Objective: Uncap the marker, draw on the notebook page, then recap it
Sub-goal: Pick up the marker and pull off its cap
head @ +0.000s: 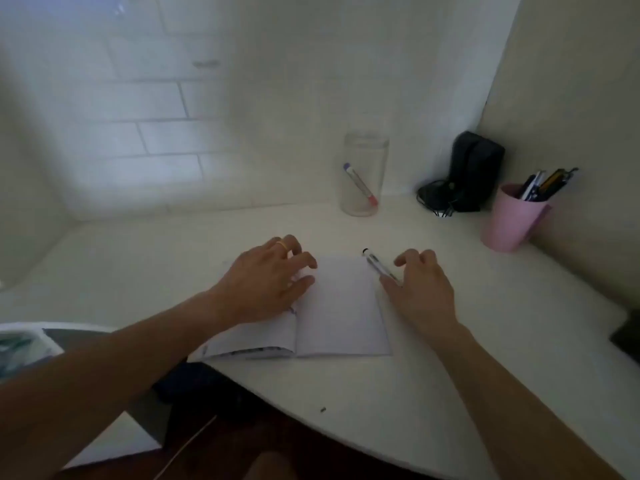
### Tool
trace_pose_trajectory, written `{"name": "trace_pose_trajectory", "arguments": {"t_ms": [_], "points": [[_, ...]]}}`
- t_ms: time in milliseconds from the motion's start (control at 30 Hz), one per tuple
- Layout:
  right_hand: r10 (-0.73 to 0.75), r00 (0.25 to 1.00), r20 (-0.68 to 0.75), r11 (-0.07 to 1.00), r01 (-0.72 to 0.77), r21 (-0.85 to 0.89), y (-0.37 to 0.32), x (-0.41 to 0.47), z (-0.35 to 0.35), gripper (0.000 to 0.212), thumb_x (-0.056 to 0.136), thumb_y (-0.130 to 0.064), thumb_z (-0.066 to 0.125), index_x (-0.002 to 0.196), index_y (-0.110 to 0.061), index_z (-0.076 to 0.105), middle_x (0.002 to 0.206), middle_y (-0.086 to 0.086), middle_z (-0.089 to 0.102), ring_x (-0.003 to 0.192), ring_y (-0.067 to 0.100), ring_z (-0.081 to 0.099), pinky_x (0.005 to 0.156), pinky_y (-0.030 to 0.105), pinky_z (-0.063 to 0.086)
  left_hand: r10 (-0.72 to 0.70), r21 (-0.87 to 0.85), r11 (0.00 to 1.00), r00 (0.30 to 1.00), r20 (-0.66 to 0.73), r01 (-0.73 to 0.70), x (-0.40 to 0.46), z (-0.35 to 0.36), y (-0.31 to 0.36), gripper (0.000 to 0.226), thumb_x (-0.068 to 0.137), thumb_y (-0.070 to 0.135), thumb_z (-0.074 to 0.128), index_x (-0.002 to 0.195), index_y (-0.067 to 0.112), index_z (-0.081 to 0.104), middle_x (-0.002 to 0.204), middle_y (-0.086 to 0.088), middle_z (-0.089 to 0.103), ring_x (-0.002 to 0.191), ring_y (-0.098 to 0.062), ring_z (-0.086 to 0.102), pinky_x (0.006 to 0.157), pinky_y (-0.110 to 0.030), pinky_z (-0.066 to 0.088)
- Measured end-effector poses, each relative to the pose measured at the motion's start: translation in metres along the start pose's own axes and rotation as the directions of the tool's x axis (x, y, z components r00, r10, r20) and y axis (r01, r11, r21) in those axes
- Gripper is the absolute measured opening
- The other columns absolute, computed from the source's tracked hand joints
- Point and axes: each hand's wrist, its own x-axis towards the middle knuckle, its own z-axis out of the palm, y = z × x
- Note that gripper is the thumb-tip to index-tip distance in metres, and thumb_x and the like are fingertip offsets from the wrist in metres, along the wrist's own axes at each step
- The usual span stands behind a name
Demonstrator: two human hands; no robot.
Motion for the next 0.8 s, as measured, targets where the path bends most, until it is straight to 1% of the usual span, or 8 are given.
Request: {"name": "trace_pose_trajectory", "arguments": {"t_ms": [133, 200, 300, 333, 400, 500, 633, 800], "points": [[0.026, 0.995, 0.101, 0.999, -0.021, -0.045, -0.007, 0.024, 0.009, 0.043, 0.09, -0.03, 0.061, 0.128, -0.01, 0.057, 0.119, 0.014, 0.065, 0.109, 0.034, 0.059, 0.087, 0.038, 0.047, -0.01, -0.051, 0.999, 0.984, 0.178, 0.019, 0.019, 0.017, -0.012, 0.041, 0.096, 0.062, 0.045, 0.122, 0.037, 0.062, 0.119, 0.002, 0.057, 0.106, -0.021, 0.063, 0.071, -0.035, 0.055], [0.015, 0.998, 0.057, 0.998, -0.011, -0.066, -0.014, 0.036, 0.011, 0.035, 0.093, -0.025, 0.058, 0.123, -0.009, 0.062, 0.114, 0.013, 0.069, 0.104, 0.032, 0.062, 0.085, 0.037, 0.047, -0.032, -0.062, 0.997, 0.97, 0.243, 0.048, 0.028, 0.026, -0.02, 0.04, 0.09, 0.069, 0.05, 0.117, 0.041, 0.06, 0.116, 0.005, 0.056, 0.106, -0.018, 0.062, 0.072, -0.032, 0.047], [0.045, 0.994, -0.103, 0.969, -0.019, 0.244, -0.041, 0.051, 0.003, 0.029, 0.094, -0.025, 0.061, 0.118, -0.012, 0.07, 0.103, 0.008, 0.07, 0.088, 0.027, 0.067, 0.082, 0.042, 0.055, -0.039, -0.163, 0.982, 0.947, 0.32, 0.095, 0.039, 0.032, -0.033, 0.048, 0.079, 0.078, 0.053, 0.112, 0.044, 0.061, 0.108, 0.009, 0.057, 0.099, -0.013, 0.065, 0.078, -0.032, 0.05], [0.084, 0.994, -0.075, 0.888, -0.04, 0.458, -0.054, 0.056, 0.0, 0.026, 0.094, -0.023, 0.062, 0.116, -0.013, 0.072, 0.097, 0.006, 0.069, 0.082, 0.023, 0.066, 0.08, 0.042, 0.057, -0.039, -0.216, 0.969, 0.937, 0.347, 0.12, 0.044, 0.032, -0.038, 0.047, 0.078, 0.078, 0.056, 0.111, 0.044, 0.063, 0.106, 0.011, 0.06, 0.094, -0.009, 0.065, 0.081, -0.032, 0.052], [0.107, 0.989, 0.1, 0.576, -0.143, 0.805, -0.082, 0.061, -0.002, 0.022, 0.094, -0.016, 0.064, 0.113, -0.007, 0.073, 0.087, 0.006, 0.066, 0.077, 0.021, 0.062, 0.078, 0.035, 0.058, -0.04, -0.36, 0.915, 0.929, 0.369, 0.182, 0.053, 0.034, -0.051, 0.036, 0.085, 0.067, 0.067, 0.11, 0.04, 0.068, 0.099, 0.013, 0.067, 0.079, 0.0, 0.062, 0.08, -0.028, 0.052], [0.06, 0.936, 0.346, 0.148, -0.351, 0.925, -0.106, 0.063, 0.01, 0.026, 0.093, -0.012, 0.067, 0.114, 0.003, 0.071, 0.082, 0.011, 0.064, 0.075, 0.023, 0.063, 0.077, 0.031, 0.059, -0.16, -0.618, 0.723, 0.945, 0.284, 0.308, 0.062, 0.037, -0.068, 0.016, 0.097, 0.043, 0.067, 0.106, 0.031, 0.073, 0.087, 0.007, 0.079, 0.064, -0.006, 0.07, 0.068, -0.021, 0.054], [0.071, 0.914, 0.4, 0.051, -0.404, 0.914, -0.113, 0.057, 0.045, 0.022, 0.09, -0.018, 0.071, 0.104, -0.003, 0.078, 0.088, 0.007, 0.074, 0.082, 0.019, 0.066, 0.071, 0.027, 0.052, -0.416, -0.865, 0.416, 0.905, 0.092, 0.279, 0.049, 0.049, -0.077, 0.026, 0.108, 0.026, 0.052, 0.099, 0.02, 0.075, 0.081, -0.004, 0.08, 0.063, -0.026, 0.074, 0.061, -0.029, 0.061], [0.043, 0.945, 0.323, -0.052, -0.321, 0.946, -0.104, 0.05, 0.066, 0.018, 0.092, -0.004, 0.063, 0.091, -0.009, 0.08, 0.1, 0.013, 0.08, 0.094, 0.022, 0.075, 0.082, 0.027, 0.059, -0.438, -0.915, 0.366, 0.899, -0.006, 0.172, 0.042, 0.056, -0.085, 0.016, 0.085, 0.024, 0.083, 0.1, 0.023, 0.077, 0.082, 0.004, 0.083, 0.073, -0.009, 0.079, 0.072, -0.018, 0.062]]}}
